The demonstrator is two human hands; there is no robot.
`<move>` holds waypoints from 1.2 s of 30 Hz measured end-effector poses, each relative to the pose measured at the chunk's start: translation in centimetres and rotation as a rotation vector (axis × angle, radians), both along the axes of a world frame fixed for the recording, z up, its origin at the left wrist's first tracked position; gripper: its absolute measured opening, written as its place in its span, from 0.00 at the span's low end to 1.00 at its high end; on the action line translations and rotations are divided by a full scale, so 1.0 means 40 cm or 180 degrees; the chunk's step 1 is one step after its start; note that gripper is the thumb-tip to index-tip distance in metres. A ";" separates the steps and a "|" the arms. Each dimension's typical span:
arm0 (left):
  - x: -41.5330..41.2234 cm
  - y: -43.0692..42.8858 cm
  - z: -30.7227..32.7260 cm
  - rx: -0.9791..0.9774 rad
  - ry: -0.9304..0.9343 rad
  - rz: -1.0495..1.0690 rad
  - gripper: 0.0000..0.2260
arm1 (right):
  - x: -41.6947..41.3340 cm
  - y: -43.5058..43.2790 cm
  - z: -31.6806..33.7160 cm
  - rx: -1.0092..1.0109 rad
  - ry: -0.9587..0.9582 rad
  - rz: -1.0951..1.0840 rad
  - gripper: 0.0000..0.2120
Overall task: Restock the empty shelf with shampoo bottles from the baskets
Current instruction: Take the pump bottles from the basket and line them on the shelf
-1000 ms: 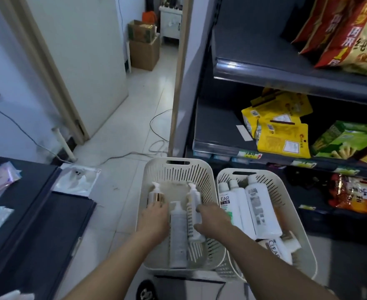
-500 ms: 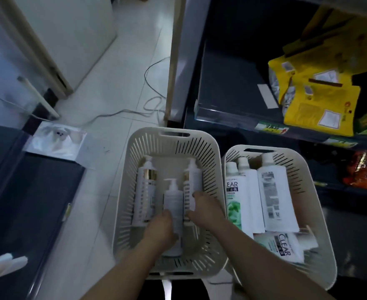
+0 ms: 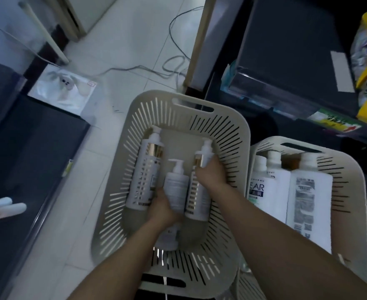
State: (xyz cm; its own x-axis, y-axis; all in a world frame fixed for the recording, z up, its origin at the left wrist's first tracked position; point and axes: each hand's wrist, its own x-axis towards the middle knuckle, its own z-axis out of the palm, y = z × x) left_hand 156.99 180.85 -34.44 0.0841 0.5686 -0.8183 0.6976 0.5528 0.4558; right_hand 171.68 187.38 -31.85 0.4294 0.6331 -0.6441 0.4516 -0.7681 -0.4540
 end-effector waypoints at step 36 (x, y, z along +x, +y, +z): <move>-0.218 -0.003 0.465 -0.0409 -0.3427 0.2891 0.32 | -0.038 -0.125 0.279 0.0020 0.3669 -0.0726 0.47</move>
State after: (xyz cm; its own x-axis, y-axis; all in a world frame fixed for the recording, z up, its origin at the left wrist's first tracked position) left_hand 148.28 180.73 -15.84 0.3418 0.6893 -0.6388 -0.5701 0.6925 0.4421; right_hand 170.16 182.39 -20.70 -0.3017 0.6216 -0.7229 -0.3766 -0.7743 -0.5086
